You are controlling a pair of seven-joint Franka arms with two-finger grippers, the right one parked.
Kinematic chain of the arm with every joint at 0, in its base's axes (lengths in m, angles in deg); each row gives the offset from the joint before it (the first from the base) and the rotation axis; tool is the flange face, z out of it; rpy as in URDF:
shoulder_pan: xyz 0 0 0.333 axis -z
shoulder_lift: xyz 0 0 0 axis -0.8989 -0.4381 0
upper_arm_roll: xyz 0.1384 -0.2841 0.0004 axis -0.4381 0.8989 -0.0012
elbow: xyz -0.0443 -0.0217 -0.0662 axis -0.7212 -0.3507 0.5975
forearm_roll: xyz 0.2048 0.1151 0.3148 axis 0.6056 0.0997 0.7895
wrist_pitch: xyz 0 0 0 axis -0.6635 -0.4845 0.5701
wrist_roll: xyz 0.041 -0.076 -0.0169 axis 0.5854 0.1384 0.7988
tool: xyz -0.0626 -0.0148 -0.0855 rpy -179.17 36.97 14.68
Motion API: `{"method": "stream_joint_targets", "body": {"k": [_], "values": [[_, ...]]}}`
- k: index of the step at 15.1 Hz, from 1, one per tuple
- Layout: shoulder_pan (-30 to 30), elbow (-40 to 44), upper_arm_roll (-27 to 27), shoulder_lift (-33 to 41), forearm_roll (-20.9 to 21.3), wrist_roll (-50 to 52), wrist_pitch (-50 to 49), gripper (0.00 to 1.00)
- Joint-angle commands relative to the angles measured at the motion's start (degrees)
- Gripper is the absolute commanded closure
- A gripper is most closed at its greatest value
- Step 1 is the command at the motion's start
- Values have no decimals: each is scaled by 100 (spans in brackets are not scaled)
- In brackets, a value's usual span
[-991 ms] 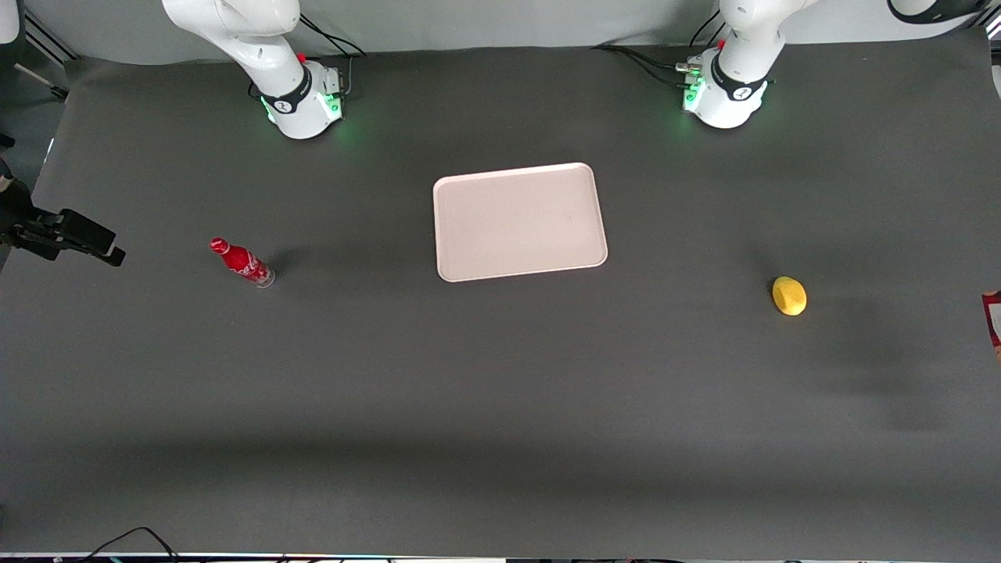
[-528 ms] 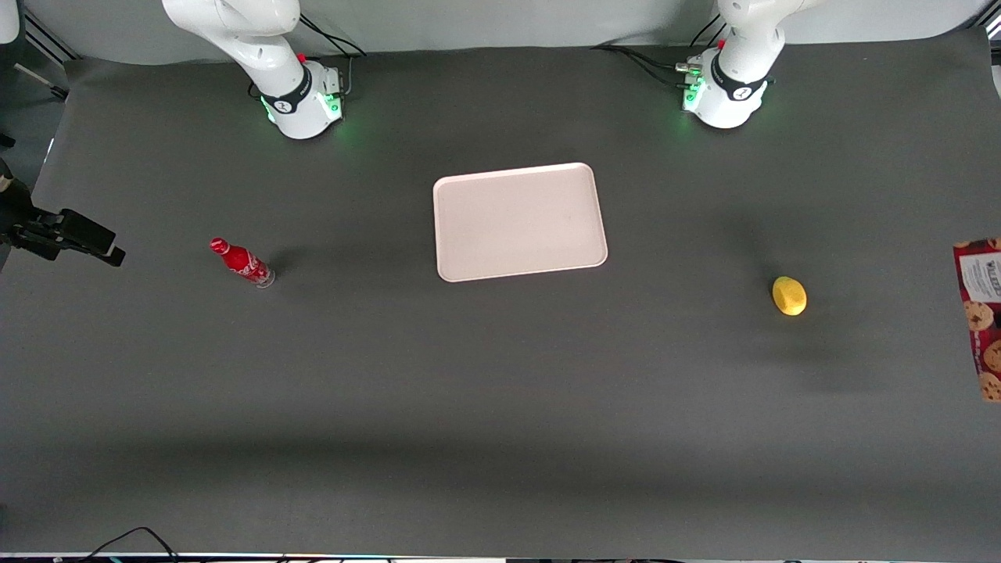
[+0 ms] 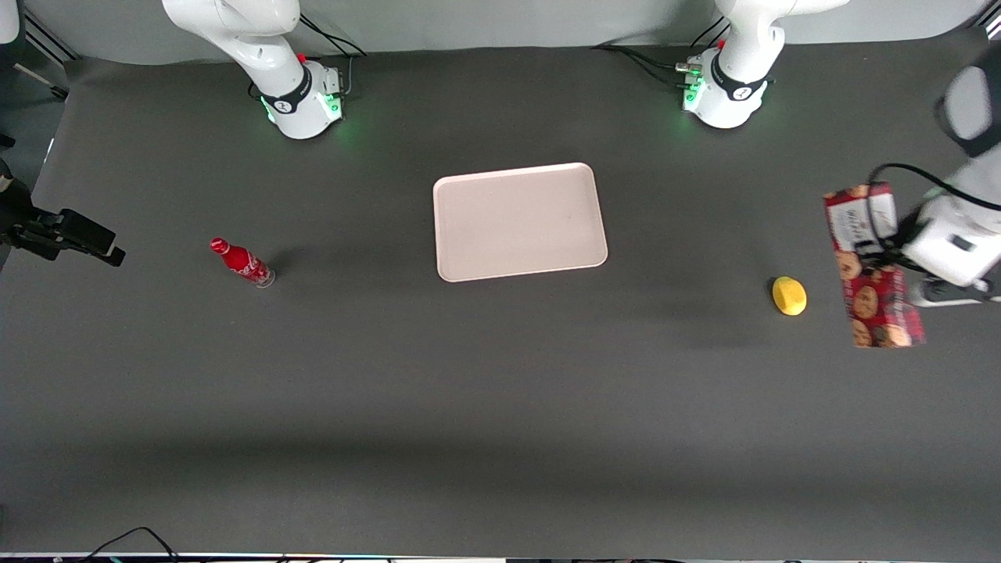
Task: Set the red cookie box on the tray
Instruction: 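Carry the upright cookie box over to the pink tray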
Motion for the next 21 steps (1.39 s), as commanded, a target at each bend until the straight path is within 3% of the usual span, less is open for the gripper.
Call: {"method": "stream_joint_targets", "body": {"k": [1,7,9,11,18,21], "values": [[210,-766,624,789,-180,1112,94,100],[508,-1066,1988,948,-479,2703,216,100],[535,-1311,2217,1061,-960,2855,435,100],[684,-1811,2471,1246,-1024,3065,1014,100],[790,-3043,3764,1090,-928,4339,2870,100],[807,-3298,4002,843,-314,4883,3283,100]]}}
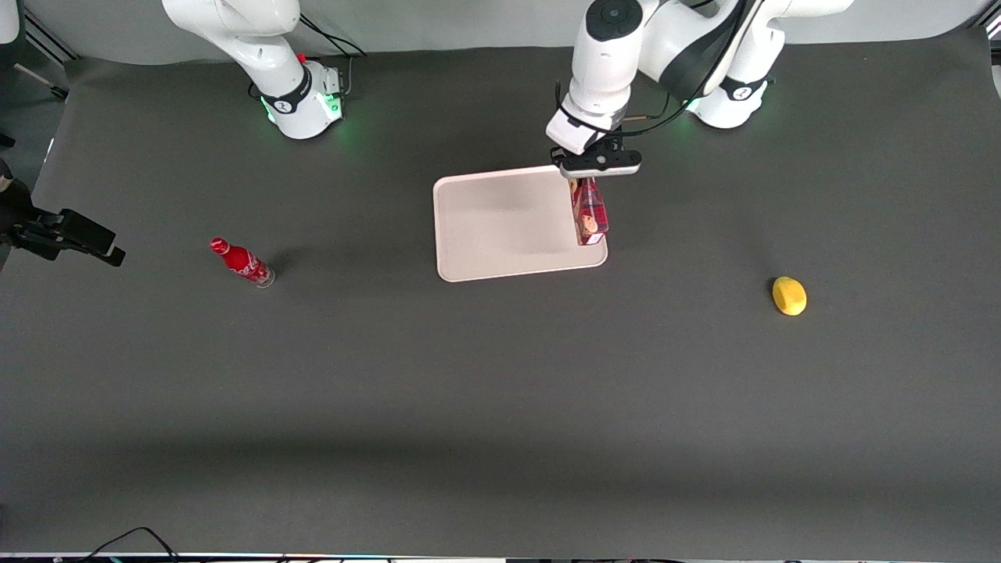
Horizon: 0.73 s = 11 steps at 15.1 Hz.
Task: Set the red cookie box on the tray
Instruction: 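Lower the cookie box onto the tray beside its rim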
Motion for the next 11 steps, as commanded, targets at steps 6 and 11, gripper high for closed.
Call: {"method": "stream_joint_targets", "body": {"k": [6,11], "values": [[100,-400,315,-974,2535,2623,1027,100],[91,-277,298,-1898,3911,3717,1203,100]]}}
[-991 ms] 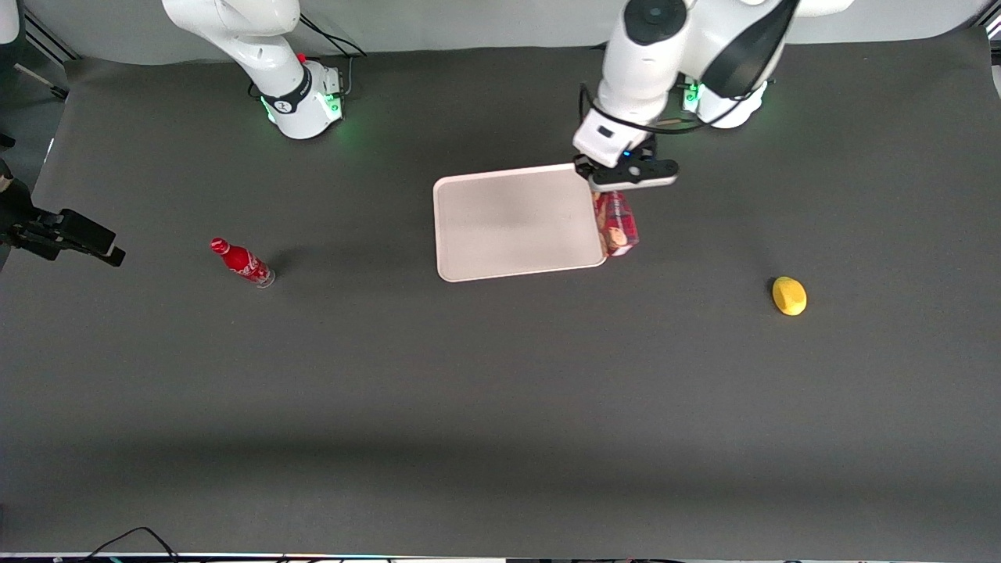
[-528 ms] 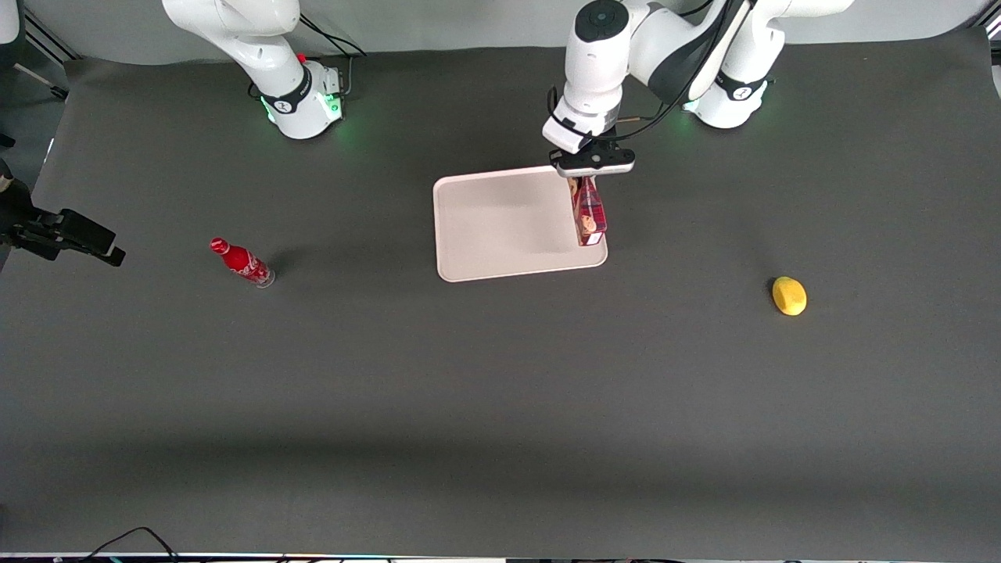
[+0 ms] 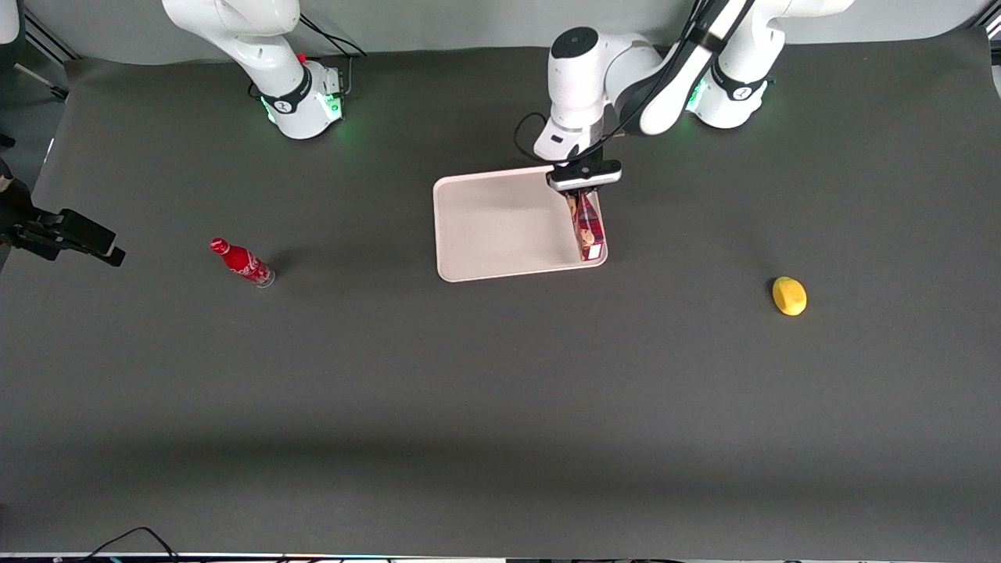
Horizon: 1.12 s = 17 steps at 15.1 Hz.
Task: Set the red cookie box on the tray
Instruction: 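Lower the cookie box onto the tray beside its rim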
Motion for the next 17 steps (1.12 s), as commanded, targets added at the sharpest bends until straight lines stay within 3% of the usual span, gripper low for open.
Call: {"method": "stream_joint_targets", "body": {"k": [1,8,12,17], "values": [[66,184,-55,-554,449,435,162,100],[224,175,-64,-730,501,461,154,100],[216,175,-90,-1090,1519,1198,145,100],[198,192,-135,-1152,1556,1243,145,100]]}}
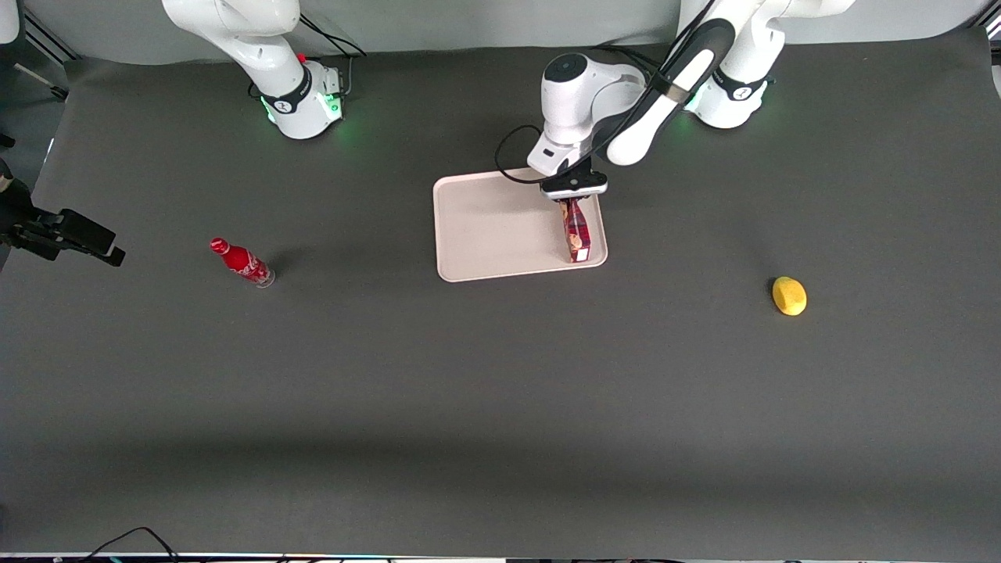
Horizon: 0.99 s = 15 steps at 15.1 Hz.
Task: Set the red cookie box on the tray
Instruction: 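Lower the cookie box onto the tray beside its rim, then open the left gripper and raise it away from the box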
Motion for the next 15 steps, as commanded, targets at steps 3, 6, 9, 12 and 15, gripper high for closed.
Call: {"method": "stream_joint_targets", "body": {"k": [3,6,9,12,15], "values": [[86,115,-50,-16,150,219,-64,20],[95,124,-50,-16,168,211,-56,0],[86,159,-50,-7,168,211,-56,0],[69,212,-50,-7,159,211,-99,0],[34,343,-59,-15,168,123,-143,0]]}}
